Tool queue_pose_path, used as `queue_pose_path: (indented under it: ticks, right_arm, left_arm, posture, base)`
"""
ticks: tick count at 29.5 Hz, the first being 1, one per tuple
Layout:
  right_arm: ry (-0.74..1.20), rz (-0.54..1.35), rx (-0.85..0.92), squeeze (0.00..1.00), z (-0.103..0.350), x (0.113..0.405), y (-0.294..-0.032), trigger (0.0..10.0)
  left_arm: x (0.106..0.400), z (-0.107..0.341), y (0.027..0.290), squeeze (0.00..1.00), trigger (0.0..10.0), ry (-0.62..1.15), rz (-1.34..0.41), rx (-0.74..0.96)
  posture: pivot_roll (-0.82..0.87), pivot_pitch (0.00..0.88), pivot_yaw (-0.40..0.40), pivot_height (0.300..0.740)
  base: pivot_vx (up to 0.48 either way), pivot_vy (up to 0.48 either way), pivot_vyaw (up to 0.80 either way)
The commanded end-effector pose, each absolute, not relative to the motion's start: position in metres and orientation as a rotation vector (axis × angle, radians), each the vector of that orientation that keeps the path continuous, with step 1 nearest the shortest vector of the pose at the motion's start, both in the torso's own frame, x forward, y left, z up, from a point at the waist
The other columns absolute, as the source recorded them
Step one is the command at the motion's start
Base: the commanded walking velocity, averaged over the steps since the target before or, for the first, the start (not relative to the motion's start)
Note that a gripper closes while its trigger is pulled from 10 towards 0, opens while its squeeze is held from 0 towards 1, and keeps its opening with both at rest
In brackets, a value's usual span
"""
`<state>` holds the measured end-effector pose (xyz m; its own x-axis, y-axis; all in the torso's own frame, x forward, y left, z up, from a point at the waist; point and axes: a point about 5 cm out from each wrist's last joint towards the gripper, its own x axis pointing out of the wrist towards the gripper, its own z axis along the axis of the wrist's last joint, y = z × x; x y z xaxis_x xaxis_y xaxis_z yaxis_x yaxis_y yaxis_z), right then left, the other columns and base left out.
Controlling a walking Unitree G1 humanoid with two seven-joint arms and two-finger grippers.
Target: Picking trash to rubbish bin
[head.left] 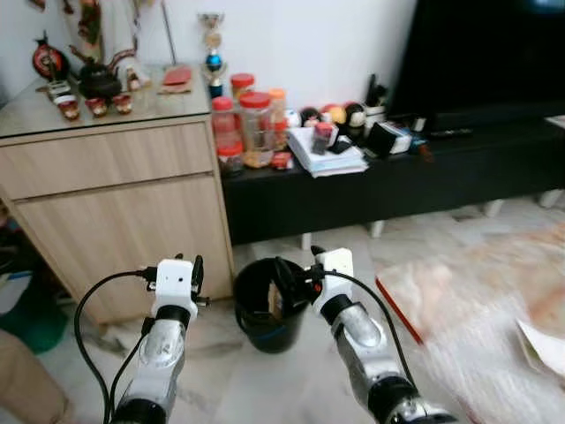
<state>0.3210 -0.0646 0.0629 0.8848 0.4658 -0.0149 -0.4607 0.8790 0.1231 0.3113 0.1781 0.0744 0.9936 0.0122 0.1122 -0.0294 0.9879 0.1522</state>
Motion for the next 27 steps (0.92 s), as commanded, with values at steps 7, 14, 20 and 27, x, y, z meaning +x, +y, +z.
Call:
queue_pose_path:
  ticks: [7,14,20,27]
  right_arm:
    - [0.045,0.499,0.111,0.00,0.062,0.319,-0.063,10.0]
    - [0.060,0.494,0.107,0.00,0.058,0.317,-0.066,10.0]
    - [0.083,0.482,0.099,0.00,0.052,0.314,-0.072,10.0]
    - [0.078,0.466,0.095,0.00,0.052,0.315,-0.077,10.0]
  left_arm:
    - [0.312,0.075,0.176,0.00,10.0,-0.108,0.009,0.156]
    - [0.311,0.072,0.177,0.00,10.0,-0.095,0.009,0.162]
    - [0.309,0.065,0.183,0.00,10.0,-0.060,0.026,0.170]
    - [0.308,0.067,0.184,0.00,10.0,-0.064,0.035,0.166]
  posture:
    - [-0.01,0.000,-0.006,0.740]
    - [-0.01,0.000,-0.007,0.740]
    - [-0.01,0.000,-0.008,0.740]
    - [-0.01,0.000,-0.008,0.740]
  base:
    - [-0.256,0.000,0.00]
    - [-0.181,0.000,0.00]
    - [0.000,0.000,0.00]
    - [0.000,0.000,0.00]
